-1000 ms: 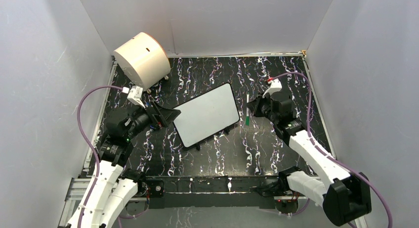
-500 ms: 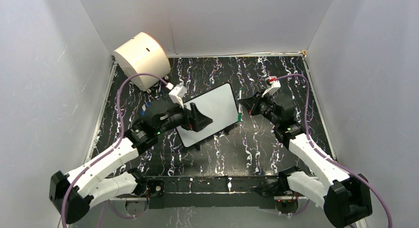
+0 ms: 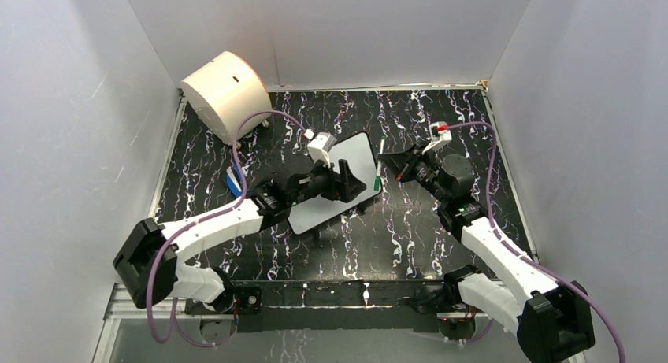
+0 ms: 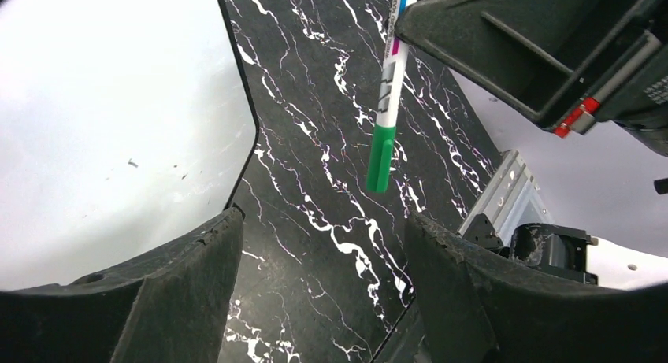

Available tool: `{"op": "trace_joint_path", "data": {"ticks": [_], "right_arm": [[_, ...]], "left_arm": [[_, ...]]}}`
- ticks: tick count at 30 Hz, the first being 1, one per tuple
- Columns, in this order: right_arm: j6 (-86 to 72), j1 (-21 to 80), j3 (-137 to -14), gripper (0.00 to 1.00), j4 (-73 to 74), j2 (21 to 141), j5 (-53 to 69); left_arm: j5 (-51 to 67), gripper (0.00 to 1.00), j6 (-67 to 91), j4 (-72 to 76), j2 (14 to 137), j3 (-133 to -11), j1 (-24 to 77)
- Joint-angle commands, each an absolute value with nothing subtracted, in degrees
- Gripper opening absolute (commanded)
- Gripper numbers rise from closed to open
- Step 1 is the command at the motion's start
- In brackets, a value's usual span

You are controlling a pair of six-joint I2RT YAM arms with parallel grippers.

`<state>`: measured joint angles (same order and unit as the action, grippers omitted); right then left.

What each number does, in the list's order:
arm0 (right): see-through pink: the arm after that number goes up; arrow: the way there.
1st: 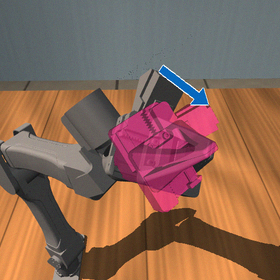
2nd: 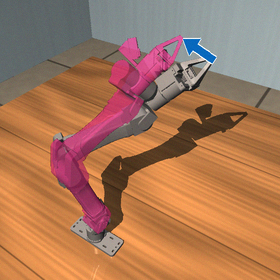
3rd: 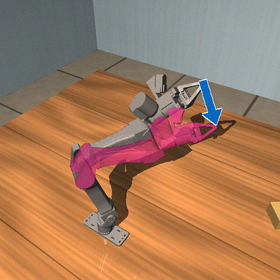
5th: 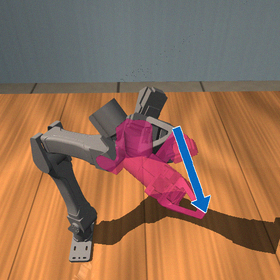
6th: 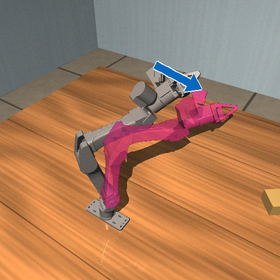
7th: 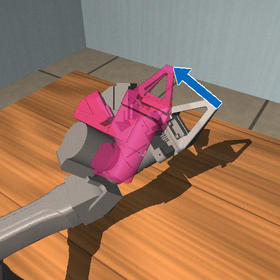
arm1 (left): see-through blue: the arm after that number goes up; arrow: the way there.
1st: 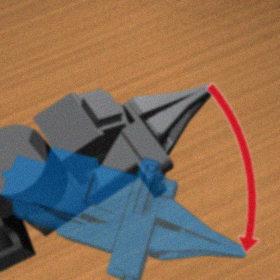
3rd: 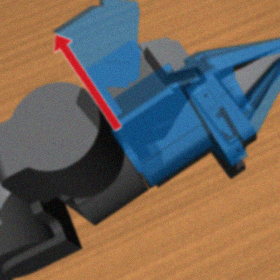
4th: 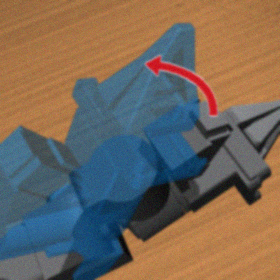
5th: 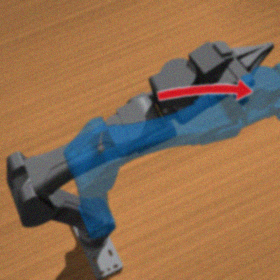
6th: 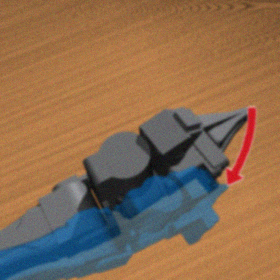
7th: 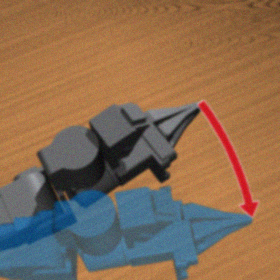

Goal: Write a sentence on the whiteboard
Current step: Open the whiteboard marker at the center of the board.

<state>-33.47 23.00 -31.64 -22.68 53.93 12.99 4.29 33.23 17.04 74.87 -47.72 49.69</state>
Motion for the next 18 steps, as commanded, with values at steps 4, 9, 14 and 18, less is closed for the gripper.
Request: {"op": "trace_joint_path", "data": {"ticks": [4, 9, 14, 18], "right_arm": [[-37.83, 23.34, -29.51, 0.0, -30.78, 51.88, 14.02], [-39.1, 23.3, -28.66, 0.0, -32.07, 51.2, 13.9], [-40.27, 23.4, -28.65, 0.0, -33.1, 51.66, 14.85], [-40.99, 23.4, -28.27, 0.0, -33.89, 51.37, 14.95]], "left_arm": [[7.61, 0.66, 33.45, 25.05, 80.71, -52.52, 51.29], [8.69, 0.59, 33.2, 26.81, 83.58, -53.7, 52.11], [10.23, 0.47, 33.1, 27.55, 85.69, -54.98, 52.64], [10.94, 0.42, 32.55, 27.8, 86.33, -55.1, 52.82]]}}
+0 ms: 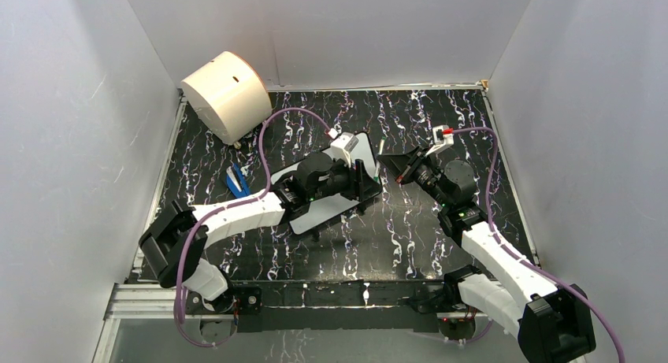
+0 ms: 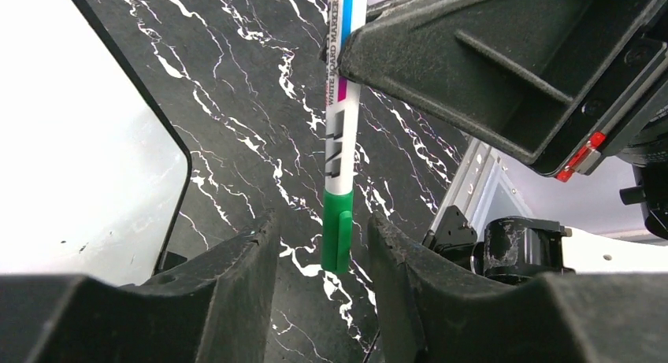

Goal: Write a sentence on the whiteboard
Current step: Open the whiteboard marker at the center of the board.

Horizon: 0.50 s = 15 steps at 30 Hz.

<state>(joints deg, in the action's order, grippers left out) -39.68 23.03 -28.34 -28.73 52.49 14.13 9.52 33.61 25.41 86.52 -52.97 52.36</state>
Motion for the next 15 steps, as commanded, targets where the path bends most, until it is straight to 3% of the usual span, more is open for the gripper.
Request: {"op": "trace_joint_path", "data": {"ticks": [1, 5, 10, 13, 15], "right_arm": [[-41.23, 23.4, -28.15, 0.0, -34.04, 51.21, 14.96], [-41.66, 23.4, -28.19, 0.0, -33.89, 51.11, 15.33], [-40.99, 23.34, -28.79, 0.0, -31.96, 50.43, 15.98], [-39.24, 23.36, -30.19, 0.04, -27.89, 49.51, 16.45], [-37.93, 23.35, -31.74, 0.14, -24.46, 48.6, 17.32]], "left_arm": [[11.23, 0.41, 32.14, 27.78, 86.5, -55.06, 52.89], [11.55, 0.28, 30.51, 27.11, 86.68, -54.84, 52.95], [11.36, 0.02, 25.04, 21.61, 85.2, -55.66, 52.91], [9.26, 0.0, 20.78, 15.7, 83.08, -56.59, 52.91], [7.98, 0.0, 17.77, 12.09, 81.1, -56.73, 52.91]]}}
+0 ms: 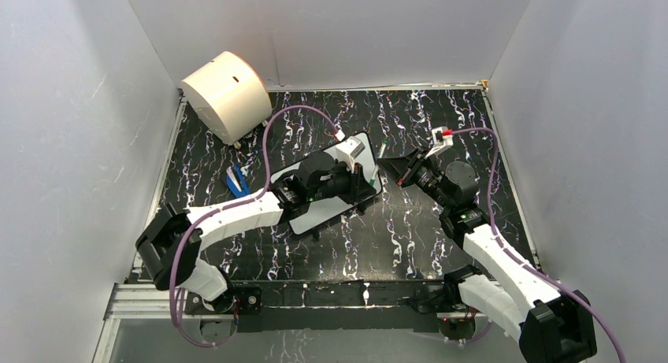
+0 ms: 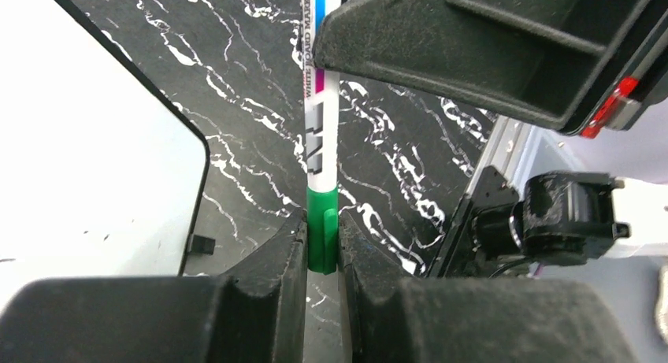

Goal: Write a sentence on the whiteboard
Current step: Open the whiteboard marker at the center of the board.

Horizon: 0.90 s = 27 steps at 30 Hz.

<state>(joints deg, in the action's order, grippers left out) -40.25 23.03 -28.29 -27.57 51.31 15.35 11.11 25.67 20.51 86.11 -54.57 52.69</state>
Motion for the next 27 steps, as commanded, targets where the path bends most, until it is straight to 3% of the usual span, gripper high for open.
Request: {"op": "trace_joint_path", "data": {"ticks": [1, 6, 14, 21, 27], "right_arm": [[-37.32, 23.4, -32.44, 0.18, -22.38, 48.04, 17.55], [-32.69, 23.29, -36.96, 0.43, -10.5, 46.09, 20.09], [-28.04, 23.29, -43.33, 0.67, 3.37, 47.06, 29.23], [-26.11, 23.3, -48.09, 0.74, 9.03, 49.07, 36.16], [-23.93, 23.37, -53.25, 0.74, 15.02, 55.39, 40.24]], "left_arm": [[7.38, 0.0, 16.0, 10.16, 80.16, -56.82, 52.91], [5.12, 0.0, 8.2, -1.11, 75.9, -57.84, 52.95], [4.4, 0.0, 1.08, -20.78, 71.99, -62.01, 52.91], [5.63, 0.0, -9.37, -27.94, 67.76, -62.09, 52.91], [9.52, 0.0, -15.58, -28.04, 68.11, -62.87, 52.91]]}}
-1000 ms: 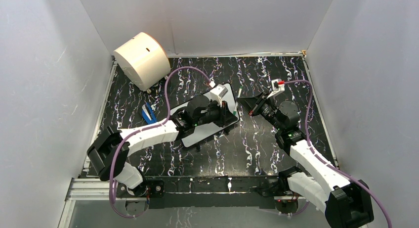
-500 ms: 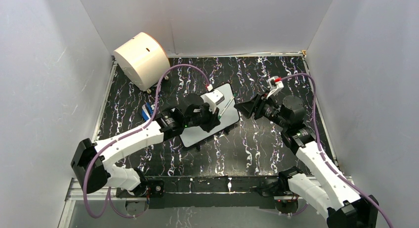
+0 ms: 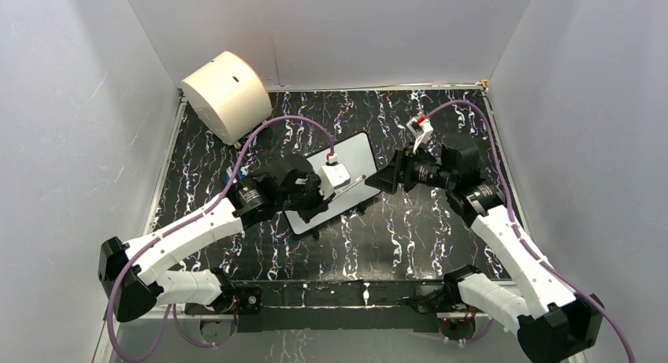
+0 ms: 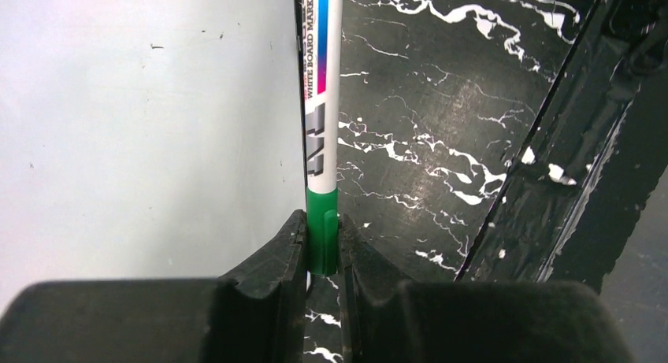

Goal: Write a sentence on the whiteboard
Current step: Open the whiteboard marker at the center of the board.

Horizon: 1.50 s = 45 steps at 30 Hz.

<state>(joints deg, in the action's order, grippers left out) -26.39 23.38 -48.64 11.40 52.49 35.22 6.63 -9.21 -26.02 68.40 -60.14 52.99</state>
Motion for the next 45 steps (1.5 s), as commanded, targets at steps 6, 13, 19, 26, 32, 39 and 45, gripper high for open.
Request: {"op": "trace_joint_path", "data": {"ticks": [6, 13, 19, 26, 32, 39, 45], "right_arm": [[-23.59, 23.68, -55.22, 0.74, 14.98, 59.09, 42.91], [-24.06, 27.14, -55.1, 0.7, 12.93, 63.64, 43.97], [-23.14, 30.42, -56.77, 0.65, 13.58, 66.1, 43.29], [-22.55, 32.41, -58.69, 0.59, 14.52, 67.74, 43.77], [-20.23, 32.69, -59.13, 0.56, 18.08, 69.06, 45.04], [-18.3, 33.0, -59.95, 0.51, 20.9, 69.03, 45.08], [-17.15, 33.05, -60.45, 0.45, 22.32, 69.06, 45.19]], "left_arm": [[11.67, 0.0, -18.33, -28.23, 71.01, -65.17, 52.91], [16.58, 0.0, -19.88, -27.71, 70.95, -64.73, 52.91], [17.41, 0.0, -20.6, -26.85, 69.38, -62.21, 52.91], [17.61, 0.0, -21.09, -26.33, 68.16, -60.42, 52.93], [16.7, 0.0, -21.25, -25.75, 68.52, -60.21, 52.91], [17.23, 0.0, -21.44, -25.88, 69.27, -60.29, 52.91], [17.09, 0.0, -21.36, -25.84, 70.06, -60.47, 52.91]]}}
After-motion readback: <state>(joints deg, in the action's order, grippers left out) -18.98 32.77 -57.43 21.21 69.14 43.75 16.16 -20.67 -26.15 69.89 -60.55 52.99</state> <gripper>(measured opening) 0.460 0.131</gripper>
